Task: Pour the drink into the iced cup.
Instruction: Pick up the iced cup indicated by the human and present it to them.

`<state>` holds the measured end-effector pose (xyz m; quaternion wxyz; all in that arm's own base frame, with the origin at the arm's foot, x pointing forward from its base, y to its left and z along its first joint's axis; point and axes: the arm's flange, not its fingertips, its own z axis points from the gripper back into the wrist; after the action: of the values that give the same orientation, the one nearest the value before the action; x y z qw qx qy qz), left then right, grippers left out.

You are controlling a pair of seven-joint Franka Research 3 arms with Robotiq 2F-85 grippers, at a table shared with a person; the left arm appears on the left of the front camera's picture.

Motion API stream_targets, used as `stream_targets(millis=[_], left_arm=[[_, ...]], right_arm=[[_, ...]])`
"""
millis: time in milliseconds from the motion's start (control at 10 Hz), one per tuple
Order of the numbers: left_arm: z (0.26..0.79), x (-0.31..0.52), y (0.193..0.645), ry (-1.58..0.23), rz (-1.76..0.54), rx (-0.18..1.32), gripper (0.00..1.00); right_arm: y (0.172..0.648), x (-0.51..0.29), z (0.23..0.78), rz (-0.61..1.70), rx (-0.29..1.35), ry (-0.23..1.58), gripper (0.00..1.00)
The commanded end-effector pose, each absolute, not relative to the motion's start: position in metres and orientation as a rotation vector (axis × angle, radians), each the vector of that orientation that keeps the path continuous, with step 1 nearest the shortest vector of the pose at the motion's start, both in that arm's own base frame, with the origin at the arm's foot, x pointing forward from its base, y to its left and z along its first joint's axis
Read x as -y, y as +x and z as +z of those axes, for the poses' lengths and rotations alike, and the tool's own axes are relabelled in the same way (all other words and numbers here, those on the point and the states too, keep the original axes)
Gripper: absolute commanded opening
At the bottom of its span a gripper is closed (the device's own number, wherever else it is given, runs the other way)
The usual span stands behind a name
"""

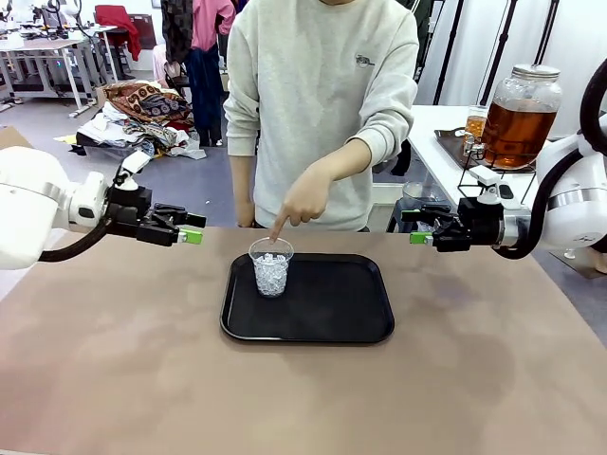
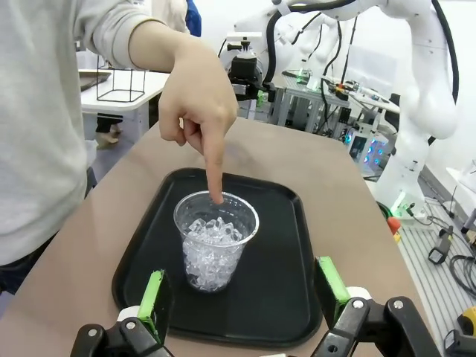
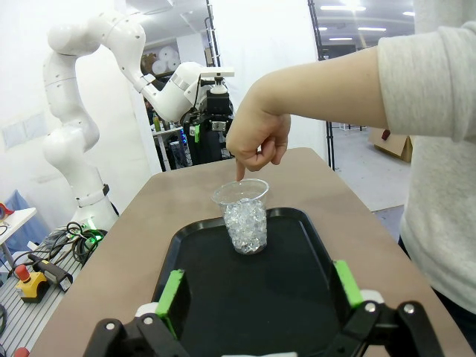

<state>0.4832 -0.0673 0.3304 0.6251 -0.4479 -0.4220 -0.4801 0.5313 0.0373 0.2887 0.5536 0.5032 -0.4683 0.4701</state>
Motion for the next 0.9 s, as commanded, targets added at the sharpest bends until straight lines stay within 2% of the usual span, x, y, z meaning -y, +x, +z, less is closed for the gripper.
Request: stream_targets(millis=[0,400,800], left_arm=[[0.316,0.073,0.494,-0.984,-1.184,1.051,1.0],[0.282,0.088,0.514,-0.941,-1.275,1.182,1.0],[0.253,0.1,0.524,-0.911,-1.232,1.19,1.0]], right_arm=[[0.533,-0.039,0.291,1.113,1.103,1.189,1.0],[0.533,-0.039,0.291,1.113,1.103,1.189,1.0],[0.533,-0.039,0.291,1.113,1.103,1.189,1.0]])
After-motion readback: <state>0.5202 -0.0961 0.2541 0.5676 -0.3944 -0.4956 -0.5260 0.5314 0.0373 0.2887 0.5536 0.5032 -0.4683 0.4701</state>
